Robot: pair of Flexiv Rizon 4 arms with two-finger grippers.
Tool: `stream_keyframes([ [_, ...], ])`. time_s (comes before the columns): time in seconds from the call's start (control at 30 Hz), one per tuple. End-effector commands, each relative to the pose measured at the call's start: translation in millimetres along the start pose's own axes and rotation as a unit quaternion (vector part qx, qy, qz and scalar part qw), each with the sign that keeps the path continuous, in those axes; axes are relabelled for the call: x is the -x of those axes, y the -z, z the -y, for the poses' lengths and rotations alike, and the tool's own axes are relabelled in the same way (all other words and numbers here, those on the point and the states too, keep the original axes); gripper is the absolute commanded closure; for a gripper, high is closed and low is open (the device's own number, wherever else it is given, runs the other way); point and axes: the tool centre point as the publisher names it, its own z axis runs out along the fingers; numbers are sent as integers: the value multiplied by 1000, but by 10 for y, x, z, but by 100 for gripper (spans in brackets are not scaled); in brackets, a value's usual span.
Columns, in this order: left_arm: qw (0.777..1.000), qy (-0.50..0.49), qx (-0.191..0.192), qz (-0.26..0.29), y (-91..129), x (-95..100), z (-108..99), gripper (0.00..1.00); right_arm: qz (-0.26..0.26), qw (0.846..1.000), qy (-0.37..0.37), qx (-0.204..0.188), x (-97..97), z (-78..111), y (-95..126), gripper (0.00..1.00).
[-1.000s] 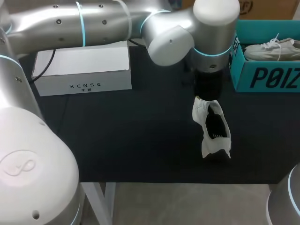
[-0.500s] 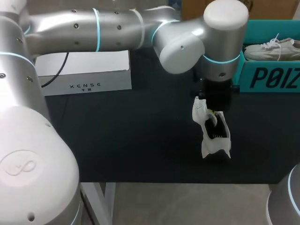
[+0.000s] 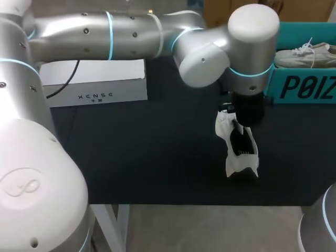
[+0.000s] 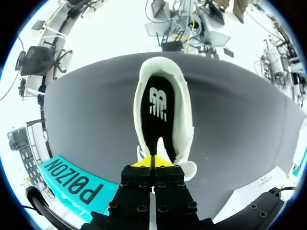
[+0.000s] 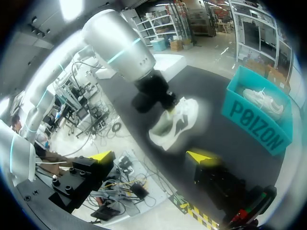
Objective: Take the shoe out of the shoebox, open the shoe tongue, remove and reinsert the insole, then place the shoe into the shoebox
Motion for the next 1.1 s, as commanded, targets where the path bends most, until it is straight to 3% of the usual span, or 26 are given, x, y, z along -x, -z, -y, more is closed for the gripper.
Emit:
stream_keyframes([
  [0.03, 1000, 6, 18, -2, 208, -90, -42, 100, 0, 1000, -1, -2, 7, -2, -3, 0],
  [0.47, 998, 56, 23, -24, 213, -601, -55, 100, 0, 1000, -1, -2, 7, -2, -3, 0],
  [0.63, 998, 60, 23, -24, 200, -597, -99, 100, 0, 1000, -1, -2, 7, -2, -3, 0],
  [1.1, 999, 37, 4, -24, -92, -456, -258, 100, 0, 1000, -1, -2, 7, -2, -3, 0],
])
